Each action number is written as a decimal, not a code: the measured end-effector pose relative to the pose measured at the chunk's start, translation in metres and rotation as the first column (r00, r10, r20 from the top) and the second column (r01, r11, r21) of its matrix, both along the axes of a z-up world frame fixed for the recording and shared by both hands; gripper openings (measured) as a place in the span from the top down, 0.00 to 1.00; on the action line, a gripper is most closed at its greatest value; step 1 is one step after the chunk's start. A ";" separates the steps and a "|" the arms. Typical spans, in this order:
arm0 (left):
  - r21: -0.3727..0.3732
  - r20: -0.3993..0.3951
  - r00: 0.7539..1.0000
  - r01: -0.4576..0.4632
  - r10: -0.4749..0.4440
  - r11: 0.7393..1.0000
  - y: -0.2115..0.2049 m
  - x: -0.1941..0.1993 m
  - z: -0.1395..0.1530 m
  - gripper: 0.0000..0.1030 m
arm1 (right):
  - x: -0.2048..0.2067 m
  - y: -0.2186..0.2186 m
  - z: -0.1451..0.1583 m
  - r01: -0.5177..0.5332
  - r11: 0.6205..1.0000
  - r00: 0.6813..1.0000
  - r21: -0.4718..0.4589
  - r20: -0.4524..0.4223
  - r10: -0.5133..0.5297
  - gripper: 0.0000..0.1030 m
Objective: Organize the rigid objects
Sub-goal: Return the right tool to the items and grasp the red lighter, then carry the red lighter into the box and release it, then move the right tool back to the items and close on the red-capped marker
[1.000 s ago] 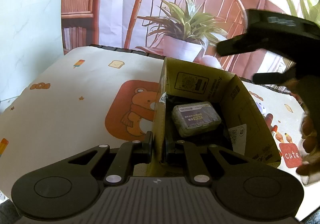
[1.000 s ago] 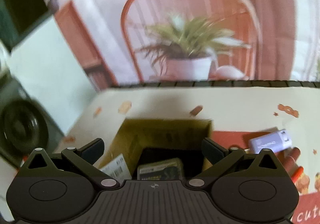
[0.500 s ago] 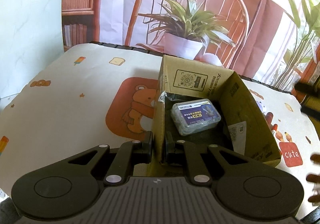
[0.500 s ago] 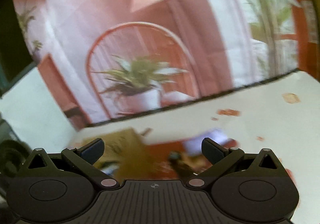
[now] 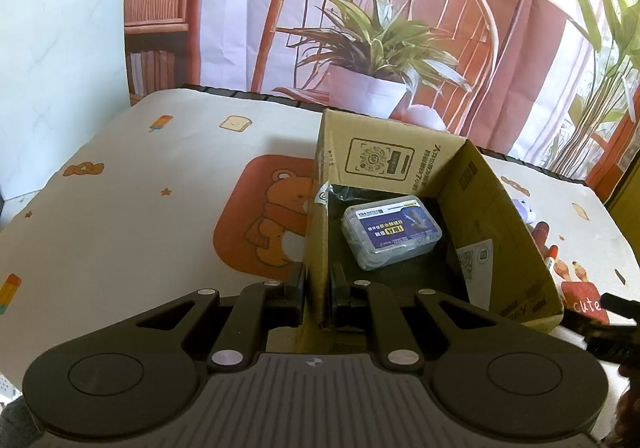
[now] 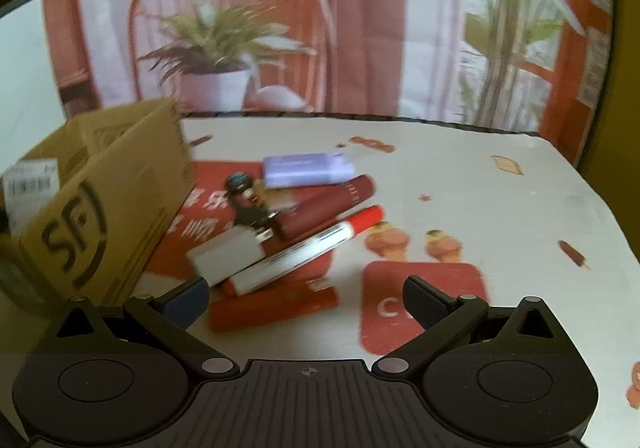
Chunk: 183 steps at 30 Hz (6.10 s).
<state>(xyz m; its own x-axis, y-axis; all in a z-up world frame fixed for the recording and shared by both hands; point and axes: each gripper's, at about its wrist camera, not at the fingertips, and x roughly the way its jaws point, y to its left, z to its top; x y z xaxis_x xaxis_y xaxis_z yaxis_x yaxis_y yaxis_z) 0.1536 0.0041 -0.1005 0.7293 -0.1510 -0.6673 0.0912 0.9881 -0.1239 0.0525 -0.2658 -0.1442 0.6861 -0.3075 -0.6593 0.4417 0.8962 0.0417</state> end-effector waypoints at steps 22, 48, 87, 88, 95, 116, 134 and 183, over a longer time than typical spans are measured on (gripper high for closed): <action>-0.003 0.001 1.000 -0.003 0.003 1.000 0.000 -0.001 0.000 0.87 | 0.016 0.009 -0.023 -0.112 0.994 0.993 -0.001 -0.049 0.111 0.13; -0.006 -0.003 1.000 0.000 0.000 1.000 0.000 -0.001 0.001 0.87 | 0.027 0.003 -0.012 -0.056 0.995 0.992 0.080 -0.109 0.064 0.33; -0.011 -0.002 1.000 0.000 0.000 1.000 0.000 0.000 0.001 0.87 | 0.007 -0.027 0.039 0.129 0.989 0.990 0.071 0.040 -0.133 0.90; -0.010 -0.002 1.000 0.000 -0.001 1.000 0.000 -0.001 0.001 0.87 | 0.010 -0.026 0.044 0.111 0.991 0.992 0.073 0.048 -0.114 0.90; -0.013 -0.002 1.000 0.001 -0.001 1.000 0.000 0.000 0.001 0.87 | 0.022 -0.015 0.041 0.061 0.994 0.998 0.088 0.018 -0.063 0.90; -0.013 -0.001 1.000 0.002 -0.002 1.000 0.001 -0.001 0.001 0.86 | 0.071 0.046 0.120 -0.278 0.917 0.935 0.288 0.300 0.189 0.90; -0.017 -0.001 1.000 0.001 -0.001 1.000 0.001 -0.001 0.002 0.87 | 0.151 0.109 0.056 -0.304 0.851 0.943 0.428 0.007 0.333 0.84; -0.008 -0.002 1.000 -0.001 0.001 1.000 0.001 -0.002 0.001 0.86 | 0.015 -0.023 -0.002 0.320 0.947 0.939 -0.014 0.141 -0.315 0.26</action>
<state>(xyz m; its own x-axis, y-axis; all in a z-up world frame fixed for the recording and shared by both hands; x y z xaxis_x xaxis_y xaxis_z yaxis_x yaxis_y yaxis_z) 0.1513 0.0046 -0.0995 0.7282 -0.1553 -0.6675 0.0897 0.9872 -0.1318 0.0679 -0.2888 -0.1459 0.6308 -0.5455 -0.5519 0.6957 0.7126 0.0909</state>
